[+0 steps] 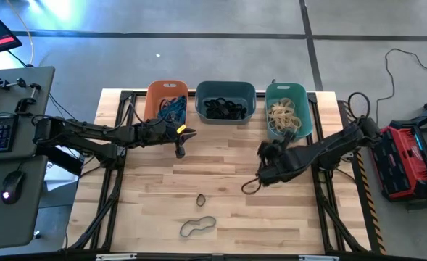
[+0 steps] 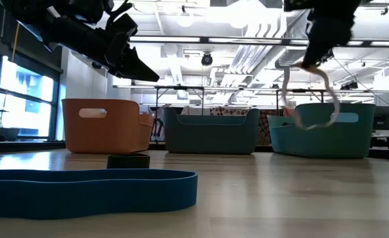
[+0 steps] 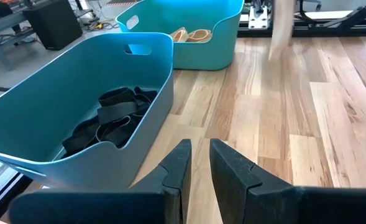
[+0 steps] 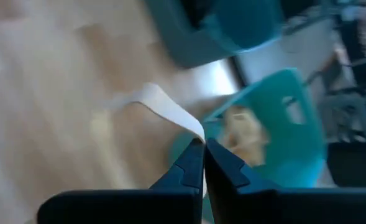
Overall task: Sort rubber bands into baskets
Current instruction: Put the brown rubber band into the green bin
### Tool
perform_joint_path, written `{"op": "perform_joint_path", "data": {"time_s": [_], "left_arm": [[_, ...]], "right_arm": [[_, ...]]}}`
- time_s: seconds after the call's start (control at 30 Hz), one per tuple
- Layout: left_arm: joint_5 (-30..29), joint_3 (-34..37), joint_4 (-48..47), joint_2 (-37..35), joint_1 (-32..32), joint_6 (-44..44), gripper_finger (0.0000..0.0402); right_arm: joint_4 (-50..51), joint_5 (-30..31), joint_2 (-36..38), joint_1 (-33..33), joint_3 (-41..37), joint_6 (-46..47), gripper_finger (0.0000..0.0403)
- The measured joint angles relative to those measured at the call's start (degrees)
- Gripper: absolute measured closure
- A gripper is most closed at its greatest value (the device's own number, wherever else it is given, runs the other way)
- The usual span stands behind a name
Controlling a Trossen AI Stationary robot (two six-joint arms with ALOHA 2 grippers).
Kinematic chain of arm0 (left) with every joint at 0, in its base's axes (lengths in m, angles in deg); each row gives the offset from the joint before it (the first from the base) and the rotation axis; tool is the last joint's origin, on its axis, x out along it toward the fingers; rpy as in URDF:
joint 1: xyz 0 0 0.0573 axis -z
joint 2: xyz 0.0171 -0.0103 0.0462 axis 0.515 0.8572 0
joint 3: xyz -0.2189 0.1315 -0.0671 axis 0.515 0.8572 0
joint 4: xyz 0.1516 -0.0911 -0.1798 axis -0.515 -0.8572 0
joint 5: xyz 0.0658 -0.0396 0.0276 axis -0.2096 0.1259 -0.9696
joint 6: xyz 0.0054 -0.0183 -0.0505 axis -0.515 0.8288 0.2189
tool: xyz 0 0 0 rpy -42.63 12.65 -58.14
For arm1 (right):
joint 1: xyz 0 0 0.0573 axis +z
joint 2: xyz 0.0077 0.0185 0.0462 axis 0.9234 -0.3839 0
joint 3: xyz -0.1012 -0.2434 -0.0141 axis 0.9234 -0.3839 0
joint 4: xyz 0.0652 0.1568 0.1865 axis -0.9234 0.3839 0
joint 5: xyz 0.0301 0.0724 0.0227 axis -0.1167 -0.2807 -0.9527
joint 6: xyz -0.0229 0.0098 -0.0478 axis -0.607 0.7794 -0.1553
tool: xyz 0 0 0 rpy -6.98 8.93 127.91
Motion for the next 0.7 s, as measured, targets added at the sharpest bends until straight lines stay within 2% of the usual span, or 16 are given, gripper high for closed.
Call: {"op": "perform_joint_path", "data": {"time_s": [0.2,0.3,0.53,0.7], "left_arm": [[0.00,0.00,0.02,0.00,0.00,0.07,0.0353],[0.01,0.00,0.02,0.00,0.01,0.17,0.0353],[0.35,0.00,-0.17,0.00,0.05,0.17,0.0353],[1.15,0.00,-0.36,0.00,0.97,0.15,0.0353]], "right_arm": [[7.93,11.16,2.96,-5.53,3.79,5.46,0.0403],[8.12,14.26,5.50,-10.18,4.45,3.47,0.0403],[7.38,16.89,10.23,-24.31,2.76,-4.31,0.0403],[3.14,13.38,11.80,-33.36,-2.04,-10.15,0.0403]]}}
